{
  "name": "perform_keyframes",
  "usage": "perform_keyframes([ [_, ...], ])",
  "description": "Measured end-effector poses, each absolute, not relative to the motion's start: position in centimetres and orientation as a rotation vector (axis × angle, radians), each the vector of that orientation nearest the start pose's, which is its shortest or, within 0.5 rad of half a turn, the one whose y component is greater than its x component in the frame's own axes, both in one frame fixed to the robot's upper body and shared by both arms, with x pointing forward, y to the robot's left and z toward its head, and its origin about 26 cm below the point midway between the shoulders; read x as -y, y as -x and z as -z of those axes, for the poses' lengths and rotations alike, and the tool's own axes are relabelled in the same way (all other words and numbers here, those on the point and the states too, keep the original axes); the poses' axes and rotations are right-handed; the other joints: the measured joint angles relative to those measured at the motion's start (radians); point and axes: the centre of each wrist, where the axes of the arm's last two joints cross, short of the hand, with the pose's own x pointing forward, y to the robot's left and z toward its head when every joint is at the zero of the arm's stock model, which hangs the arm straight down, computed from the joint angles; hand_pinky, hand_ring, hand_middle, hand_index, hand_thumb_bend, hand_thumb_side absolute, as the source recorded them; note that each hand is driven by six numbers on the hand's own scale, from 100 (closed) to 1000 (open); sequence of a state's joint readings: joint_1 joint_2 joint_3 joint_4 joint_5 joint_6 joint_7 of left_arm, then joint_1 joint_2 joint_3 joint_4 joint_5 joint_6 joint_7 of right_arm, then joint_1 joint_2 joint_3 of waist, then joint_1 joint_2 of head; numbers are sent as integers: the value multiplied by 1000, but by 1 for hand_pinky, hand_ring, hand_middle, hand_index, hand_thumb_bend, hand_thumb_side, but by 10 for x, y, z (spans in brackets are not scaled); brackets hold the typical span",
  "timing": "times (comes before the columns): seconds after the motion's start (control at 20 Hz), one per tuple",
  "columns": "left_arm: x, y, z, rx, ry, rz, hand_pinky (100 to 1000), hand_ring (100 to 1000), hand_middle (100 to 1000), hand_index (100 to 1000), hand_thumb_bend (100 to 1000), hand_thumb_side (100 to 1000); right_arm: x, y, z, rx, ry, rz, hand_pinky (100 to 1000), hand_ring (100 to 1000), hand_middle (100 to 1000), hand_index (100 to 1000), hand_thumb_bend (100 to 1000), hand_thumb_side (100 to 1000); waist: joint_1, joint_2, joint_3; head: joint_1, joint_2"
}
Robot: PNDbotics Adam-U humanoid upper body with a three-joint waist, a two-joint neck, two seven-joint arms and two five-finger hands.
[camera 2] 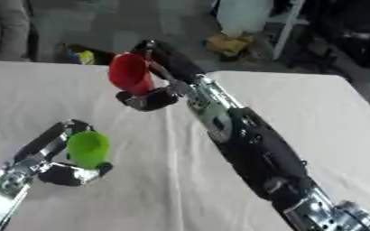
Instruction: Pour the contents of one cup into another cup.
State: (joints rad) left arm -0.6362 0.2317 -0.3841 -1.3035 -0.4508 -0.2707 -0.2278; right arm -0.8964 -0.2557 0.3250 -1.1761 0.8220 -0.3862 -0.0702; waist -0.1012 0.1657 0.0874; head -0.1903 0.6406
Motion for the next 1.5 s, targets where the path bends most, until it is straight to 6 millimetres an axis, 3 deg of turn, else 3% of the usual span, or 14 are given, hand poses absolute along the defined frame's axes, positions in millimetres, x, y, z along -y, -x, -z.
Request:
perform_keyframes([
  [0.65,-150,-401,-104,1940,-137,1342,409,162,174,505,164,333,139,-446,-188,-2570,-1022,1799,877,704,234,436,100,100,-12,1,6,-4,0],
  [0.8,-150,-401,-104,1940,-140,1338,410,162,174,506,165,332,138,-446,-188,-2488,-1058,1791,877,694,196,452,100,100,-13,1,5,-4,0],
  [1.5,-148,-402,-103,1941,-149,1333,409,161,172,506,165,326,127,-440,-203,-2231,-1136,1744,882,665,296,533,100,100,-26,-9,-9,4,0],
])
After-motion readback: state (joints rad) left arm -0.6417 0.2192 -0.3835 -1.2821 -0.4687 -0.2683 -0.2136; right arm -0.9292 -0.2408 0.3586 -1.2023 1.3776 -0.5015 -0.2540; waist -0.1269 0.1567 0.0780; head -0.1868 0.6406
